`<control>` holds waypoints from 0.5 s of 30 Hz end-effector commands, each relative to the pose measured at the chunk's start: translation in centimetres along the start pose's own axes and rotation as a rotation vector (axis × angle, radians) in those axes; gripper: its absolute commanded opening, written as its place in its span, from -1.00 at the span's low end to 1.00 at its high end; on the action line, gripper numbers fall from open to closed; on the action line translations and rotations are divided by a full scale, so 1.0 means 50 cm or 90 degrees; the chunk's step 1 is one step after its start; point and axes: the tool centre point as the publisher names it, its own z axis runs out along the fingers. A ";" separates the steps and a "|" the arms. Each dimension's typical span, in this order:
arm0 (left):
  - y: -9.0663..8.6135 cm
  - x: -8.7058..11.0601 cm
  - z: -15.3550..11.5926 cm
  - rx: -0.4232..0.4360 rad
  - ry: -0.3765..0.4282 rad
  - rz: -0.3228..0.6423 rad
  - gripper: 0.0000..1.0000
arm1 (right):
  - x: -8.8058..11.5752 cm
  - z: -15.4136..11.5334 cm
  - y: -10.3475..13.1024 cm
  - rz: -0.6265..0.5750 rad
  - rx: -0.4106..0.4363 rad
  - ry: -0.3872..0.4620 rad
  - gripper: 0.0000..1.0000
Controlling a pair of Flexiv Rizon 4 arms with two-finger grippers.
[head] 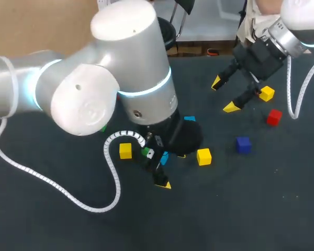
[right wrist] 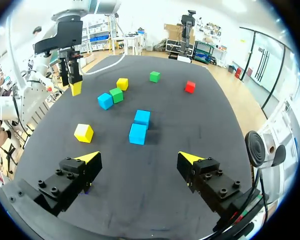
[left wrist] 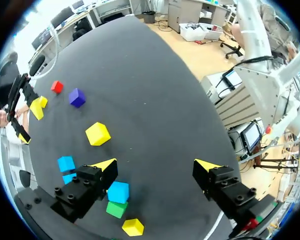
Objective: Place the blue cubes, place green cubes on the blue cubes, place the yellow cubes on the green cubes, then place the red cubes on the yellow cubes, and place purple cube on the red cubes.
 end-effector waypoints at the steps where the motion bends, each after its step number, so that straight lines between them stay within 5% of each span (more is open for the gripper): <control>1: 0.039 0.017 0.018 0.015 0.014 -0.021 1.00 | 0.000 0.000 0.000 0.000 0.000 -0.001 1.00; 15: 0.083 0.106 0.027 0.004 0.010 -0.090 1.00 | 0.000 0.000 0.000 0.000 0.000 -0.001 1.00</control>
